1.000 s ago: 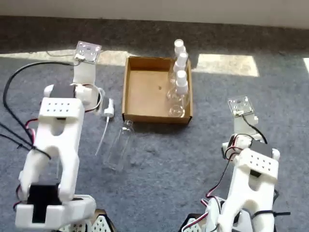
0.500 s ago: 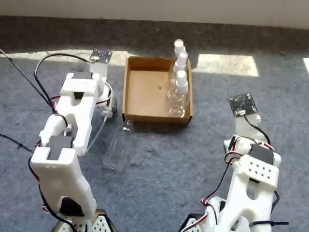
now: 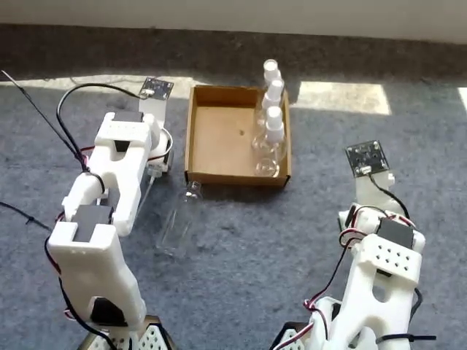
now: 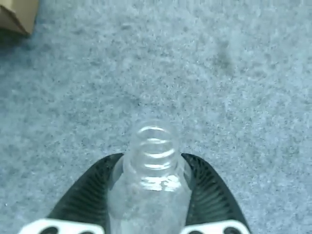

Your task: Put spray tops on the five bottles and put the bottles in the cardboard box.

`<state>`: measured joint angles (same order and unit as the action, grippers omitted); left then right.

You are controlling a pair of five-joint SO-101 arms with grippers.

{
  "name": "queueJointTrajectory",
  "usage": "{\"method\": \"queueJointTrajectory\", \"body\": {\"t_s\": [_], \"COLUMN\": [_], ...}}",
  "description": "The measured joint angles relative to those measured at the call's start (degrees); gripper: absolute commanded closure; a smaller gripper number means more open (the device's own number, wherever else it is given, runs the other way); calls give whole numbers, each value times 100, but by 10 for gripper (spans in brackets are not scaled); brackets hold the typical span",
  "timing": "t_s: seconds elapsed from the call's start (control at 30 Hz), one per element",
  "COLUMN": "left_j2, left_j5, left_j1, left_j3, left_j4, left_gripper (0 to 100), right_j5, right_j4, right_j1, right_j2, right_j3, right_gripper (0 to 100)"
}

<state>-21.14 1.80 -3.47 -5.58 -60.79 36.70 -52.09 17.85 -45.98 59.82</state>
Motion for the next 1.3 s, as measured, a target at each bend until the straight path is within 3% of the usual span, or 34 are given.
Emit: {"method": "queueJointTrajectory", "body": {"t_s": [0.2,0.4,0.5,0.7,0.87,1.07,1.3], "left_j2": [88,1565,2620,4695,6136,6919,6919], "left_j5": [0,0,0,-62,-448,-870,-1495], "left_j1": [26,-44,-62,-62,9,1319,2760], "left_j3": [88,809,1196,1644,1741,1749,1204], "left_j4": [-44,-1284,-1864,-2453,-2462,-2215,-686], "left_gripper": [961,944,944,944,947,947,947], "right_j5": [0,0,-167,-1776,-1987,-2022,-2567], "right_j4": [0,9,18,18,18,343,659], "right_j1": [0,-589,-1081,-2145,-3455,-4422,-4527], "right_j2": [0,0,-44,-826,-2312,-4316,-5767], "right_j3": [0,0,-141,-615,-396,633,1952], "right_gripper": [995,995,995,995,995,995,995]}}
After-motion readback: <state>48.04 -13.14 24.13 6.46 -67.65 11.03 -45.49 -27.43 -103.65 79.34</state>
